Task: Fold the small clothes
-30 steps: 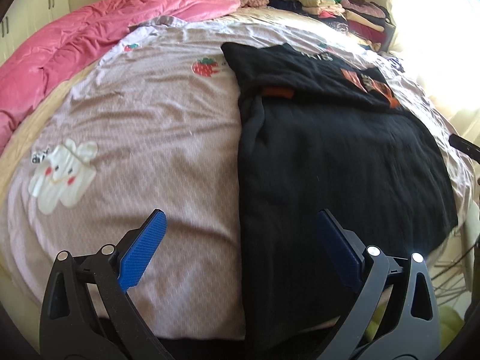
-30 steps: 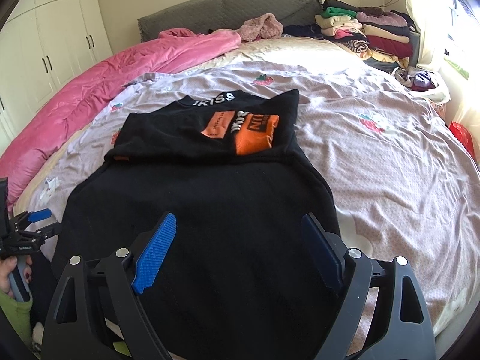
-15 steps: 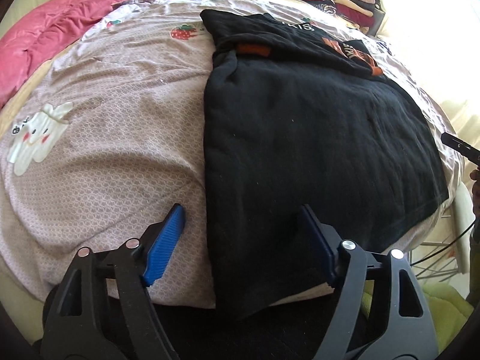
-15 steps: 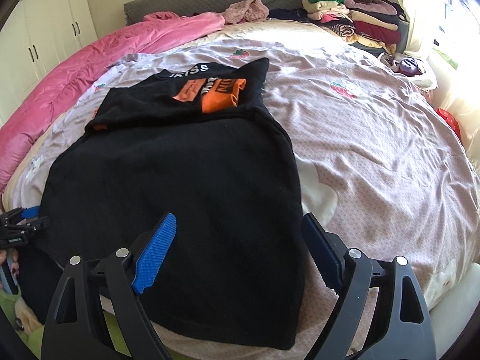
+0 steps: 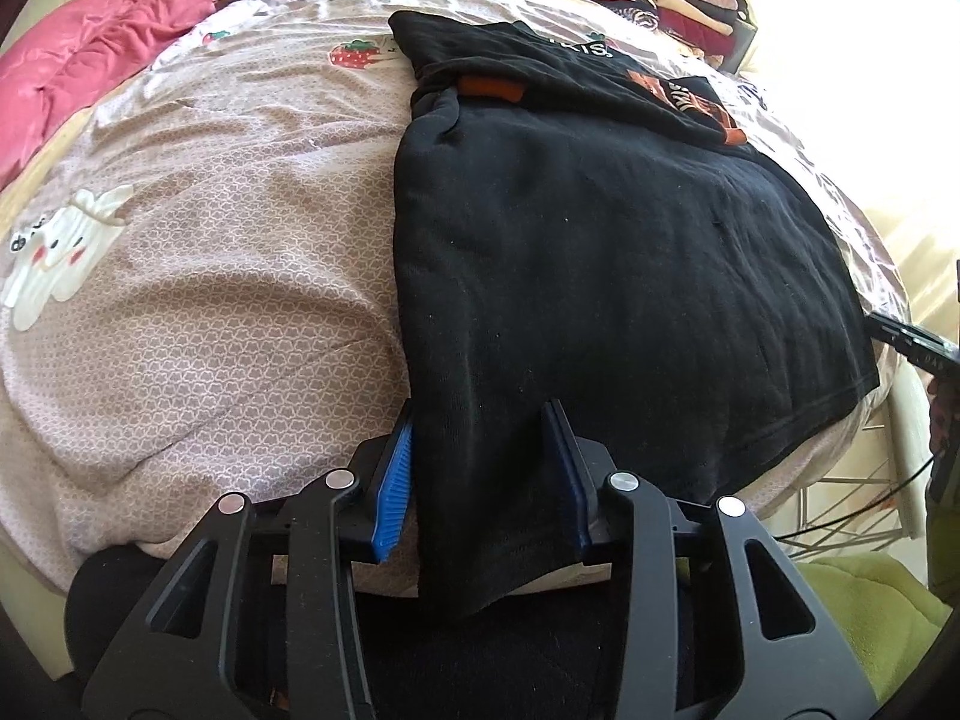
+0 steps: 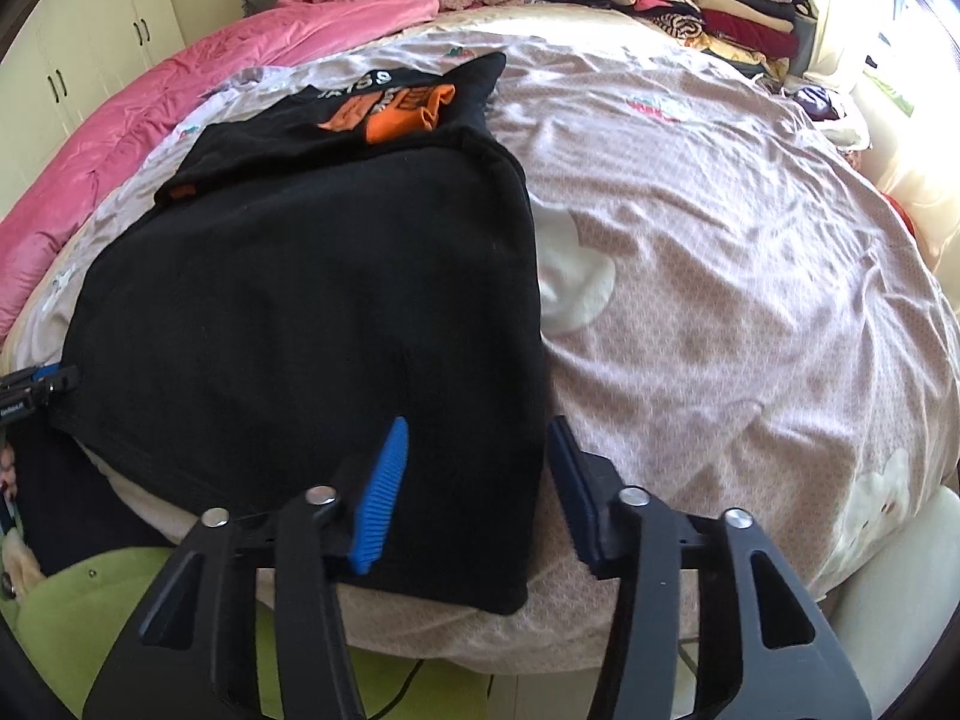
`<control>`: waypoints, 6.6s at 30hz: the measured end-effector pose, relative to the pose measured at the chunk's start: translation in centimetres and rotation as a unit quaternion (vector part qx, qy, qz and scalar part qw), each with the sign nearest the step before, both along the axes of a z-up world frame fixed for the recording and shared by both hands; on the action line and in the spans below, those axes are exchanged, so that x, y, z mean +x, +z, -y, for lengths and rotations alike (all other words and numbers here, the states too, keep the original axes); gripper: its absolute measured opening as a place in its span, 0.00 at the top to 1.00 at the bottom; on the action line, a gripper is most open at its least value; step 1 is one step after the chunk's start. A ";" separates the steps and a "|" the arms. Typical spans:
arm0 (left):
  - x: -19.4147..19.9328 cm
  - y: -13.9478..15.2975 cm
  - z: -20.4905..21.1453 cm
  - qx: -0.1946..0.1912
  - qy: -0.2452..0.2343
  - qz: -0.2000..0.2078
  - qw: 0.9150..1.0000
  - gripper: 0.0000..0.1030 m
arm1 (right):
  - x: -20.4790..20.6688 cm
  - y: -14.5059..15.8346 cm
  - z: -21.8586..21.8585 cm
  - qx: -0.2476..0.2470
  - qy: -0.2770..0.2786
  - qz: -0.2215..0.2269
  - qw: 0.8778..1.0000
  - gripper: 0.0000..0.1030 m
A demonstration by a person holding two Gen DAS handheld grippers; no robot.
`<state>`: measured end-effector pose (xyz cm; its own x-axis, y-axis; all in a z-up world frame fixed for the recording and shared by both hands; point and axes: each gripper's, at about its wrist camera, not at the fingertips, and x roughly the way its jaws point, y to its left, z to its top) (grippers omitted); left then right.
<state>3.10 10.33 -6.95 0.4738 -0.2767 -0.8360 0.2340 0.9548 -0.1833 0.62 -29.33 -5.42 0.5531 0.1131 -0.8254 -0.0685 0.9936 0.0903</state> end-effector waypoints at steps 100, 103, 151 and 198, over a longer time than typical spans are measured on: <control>15.0 1.9 9.2 0.064 -0.054 0.104 0.991 0.51 | 17.0 0.0 -5.8 0.027 0.056 0.081 0.995 0.64; 15.6 2.1 9.5 0.066 -0.054 0.110 0.990 0.50 | 17.7 0.2 -6.2 0.022 0.057 0.089 0.994 0.64; 28.3 2.0 -1.6 -0.136 0.079 0.057 0.986 0.36 | 31.2 2.3 -0.4 0.002 -0.062 0.081 0.995 0.50; 25.3 8.0 -0.9 -0.095 0.042 0.171 0.980 0.96 | 28.3 5.0 0.1 0.036 -0.074 0.149 0.985 0.96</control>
<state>28.35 11.24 1.00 0.7450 -0.3599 -0.5616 0.2350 0.9296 -0.2841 28.90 -29.43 -0.44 0.7848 0.0657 -0.6163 0.0423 0.9864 0.1590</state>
